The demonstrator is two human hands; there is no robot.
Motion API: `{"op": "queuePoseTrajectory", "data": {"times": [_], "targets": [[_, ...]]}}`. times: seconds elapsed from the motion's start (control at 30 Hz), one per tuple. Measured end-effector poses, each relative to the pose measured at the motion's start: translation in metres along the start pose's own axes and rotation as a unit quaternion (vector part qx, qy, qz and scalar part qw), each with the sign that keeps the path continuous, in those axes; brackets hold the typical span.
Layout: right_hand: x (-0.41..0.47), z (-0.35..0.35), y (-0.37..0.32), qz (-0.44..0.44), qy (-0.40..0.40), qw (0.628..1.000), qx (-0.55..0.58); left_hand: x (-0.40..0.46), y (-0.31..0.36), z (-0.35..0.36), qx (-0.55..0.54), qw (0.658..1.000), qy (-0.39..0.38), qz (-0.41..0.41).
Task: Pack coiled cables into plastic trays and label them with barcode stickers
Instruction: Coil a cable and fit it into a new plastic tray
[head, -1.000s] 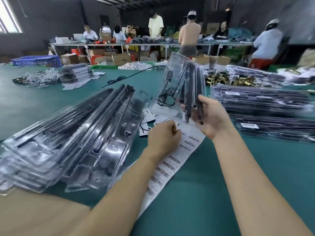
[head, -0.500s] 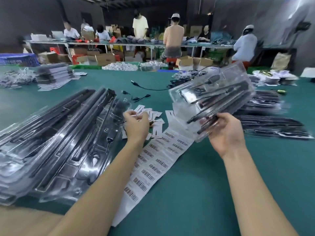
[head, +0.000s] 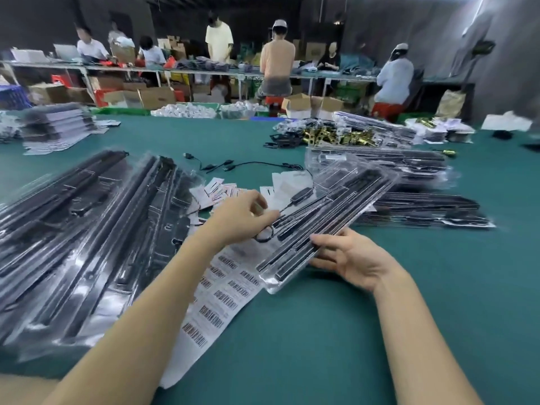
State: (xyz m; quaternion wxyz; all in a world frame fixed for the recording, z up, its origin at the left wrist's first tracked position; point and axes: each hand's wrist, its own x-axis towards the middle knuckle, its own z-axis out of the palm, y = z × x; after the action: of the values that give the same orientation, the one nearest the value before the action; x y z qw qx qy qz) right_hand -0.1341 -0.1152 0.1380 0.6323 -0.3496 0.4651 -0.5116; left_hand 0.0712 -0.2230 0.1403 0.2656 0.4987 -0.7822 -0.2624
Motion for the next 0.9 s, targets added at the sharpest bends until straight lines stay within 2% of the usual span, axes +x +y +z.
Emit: {"op": "queuePoseTrajectory", "data": {"times": [0.03, 0.1, 0.27, 0.33, 0.43, 0.47, 0.53, 0.63, 0.7, 0.77, 0.83, 0.9], "targets": [[0.000, -0.001, -0.001, 0.002, -0.002, 1.000, 0.001, 0.001, 0.001, 0.001, 0.062, 0.998, -0.002, 0.013], [0.000, -0.003, -0.002, 0.004, 0.002, 1.000, 0.000, 0.002, 0.002, 0.005, 0.099, 0.995, 0.008, 0.024], [-0.001, -0.010, -0.009, 0.061, 0.043, 0.996, -0.041, 0.003, -0.006, 0.012, 0.035, 0.999, 0.013, 0.025], [-0.006, -0.014, -0.015, 0.101, 0.071, 0.981, -0.146, 0.002, -0.008, 0.010, 0.049, 0.998, 0.028, 0.042], [-0.019, -0.022, -0.033, 0.158, 0.083, 0.921, -0.347, -0.002, -0.012, -0.002, 0.063, 0.995, 0.018, 0.075], [-0.023, -0.026, -0.040, 0.158, 0.088, 0.904, -0.388, -0.004, -0.015, -0.007, 0.060, 0.995, 0.002, 0.083], [-0.030, -0.032, -0.052, 0.108, 0.121, 0.894, -0.417, -0.008, -0.017, -0.018, 0.067, 0.992, -0.027, 0.107], [-0.031, -0.034, -0.063, -0.055, 0.194, 0.898, -0.391, -0.010, -0.016, -0.028, 0.091, 0.986, -0.043, 0.131], [-0.026, -0.031, -0.063, -0.127, 0.226, 0.875, -0.410, -0.010, -0.013, -0.032, 0.117, 0.983, -0.058, 0.126], [-0.023, -0.027, -0.060, -0.112, 0.215, 0.867, -0.435, -0.009, -0.012, -0.035, 0.113, 0.983, -0.107, 0.096], [-0.022, -0.022, -0.056, -0.038, 0.174, 0.888, -0.423, -0.009, -0.010, -0.034, 0.092, 0.981, -0.158, 0.070], [-0.024, -0.018, -0.055, 0.009, 0.141, 0.904, -0.404, -0.008, -0.009, -0.032, 0.065, 0.980, -0.175, 0.066]]}}
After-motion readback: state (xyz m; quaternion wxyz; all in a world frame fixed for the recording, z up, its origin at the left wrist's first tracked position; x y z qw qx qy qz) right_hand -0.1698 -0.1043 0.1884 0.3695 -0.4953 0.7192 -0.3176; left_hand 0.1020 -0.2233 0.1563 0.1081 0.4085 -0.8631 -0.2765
